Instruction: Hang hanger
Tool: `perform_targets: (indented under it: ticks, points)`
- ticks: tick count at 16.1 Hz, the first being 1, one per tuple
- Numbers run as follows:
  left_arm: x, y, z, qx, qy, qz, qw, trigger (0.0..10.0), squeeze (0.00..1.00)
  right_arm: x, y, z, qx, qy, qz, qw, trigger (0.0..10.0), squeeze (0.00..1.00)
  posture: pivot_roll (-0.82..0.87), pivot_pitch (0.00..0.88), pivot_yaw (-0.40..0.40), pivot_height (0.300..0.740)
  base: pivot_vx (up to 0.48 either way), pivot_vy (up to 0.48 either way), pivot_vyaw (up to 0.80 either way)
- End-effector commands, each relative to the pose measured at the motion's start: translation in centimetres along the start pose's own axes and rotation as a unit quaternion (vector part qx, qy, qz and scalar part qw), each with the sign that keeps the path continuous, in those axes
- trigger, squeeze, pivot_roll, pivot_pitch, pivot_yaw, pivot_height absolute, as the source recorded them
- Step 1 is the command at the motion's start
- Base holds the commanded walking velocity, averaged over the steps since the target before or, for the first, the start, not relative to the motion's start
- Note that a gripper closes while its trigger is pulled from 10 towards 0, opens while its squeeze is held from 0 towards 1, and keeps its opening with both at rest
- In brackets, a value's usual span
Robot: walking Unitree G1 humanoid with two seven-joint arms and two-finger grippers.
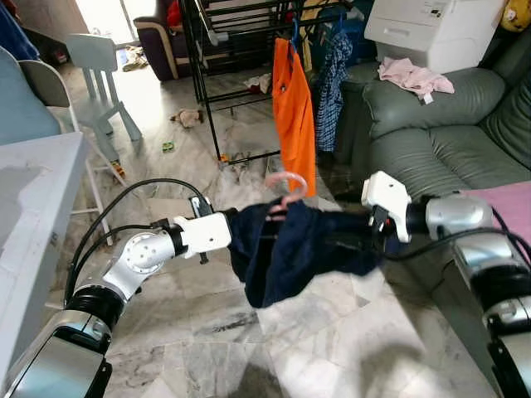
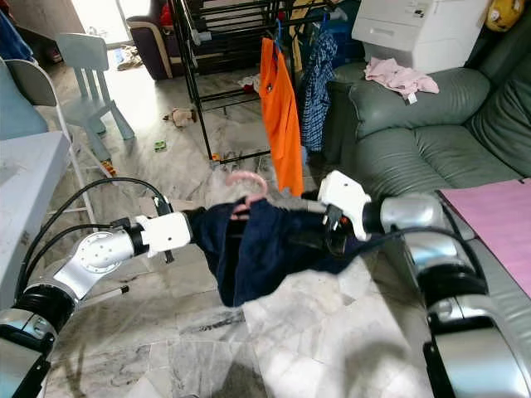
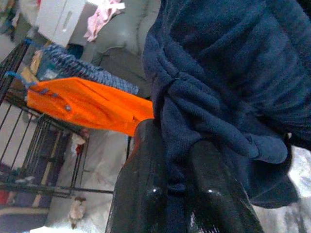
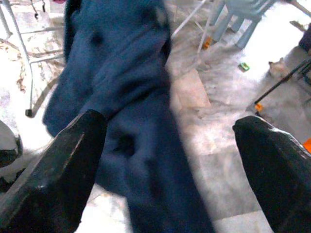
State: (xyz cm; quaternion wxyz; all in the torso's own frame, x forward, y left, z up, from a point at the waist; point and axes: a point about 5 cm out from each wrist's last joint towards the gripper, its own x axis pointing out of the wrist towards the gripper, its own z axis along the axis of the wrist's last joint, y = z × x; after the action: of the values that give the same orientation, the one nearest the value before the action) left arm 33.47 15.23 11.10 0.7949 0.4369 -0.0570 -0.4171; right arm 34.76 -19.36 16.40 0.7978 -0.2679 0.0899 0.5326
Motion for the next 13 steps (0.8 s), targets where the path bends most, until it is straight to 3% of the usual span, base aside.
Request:
perform_targets:
  ticks: [1,2,3,6,13]
  points:
    - [0.1,0.6,0.6,0.015,-0.018,0.002,1.0,0.0,0.0,0.5,0.1,0.4,-0.017,0.005,0.025,1.0,9.2,0.0,-0.13,0.0,0.072,0.74,0.0,0.0,0.0]
    - [0.1,0.5,0.7,0.015,-0.019,0.002,1.0,0.0,0.0,0.7,0.2,0.3,-0.015,0.007,0.03,0.999,8.1,0.0,-0.13,0.0,0.072,0.74,0.0,0.0,0.0]
    - [0.2,0.4,0.7,0.016,-0.021,0.0,1.0,0.0,0.0,0.8,0.5,-0.1,-0.011,0.014,0.044,0.999,0.0,0.0,-0.13,0.0,0.069,0.74,0.0,0.0,0.0]
    - [0.3,0.4,0.8,0.018,-0.023,-0.003,1.0,0.0,0.0,0.8,0.8,-0.7,0.002,0.032,0.078,0.996,0.0,0.0,-0.13,0.0,0.066,0.74,0.0,0.0,0.0]
    - [0.3,0.4,0.6,0.021,-0.02,-0.002,1.0,0.0,0.0,0.4,0.1,-0.9,-0.003,0.056,0.076,0.996,0.0,0.0,-0.13,0.0,0.053,0.74,0.0,0.0,0.0]
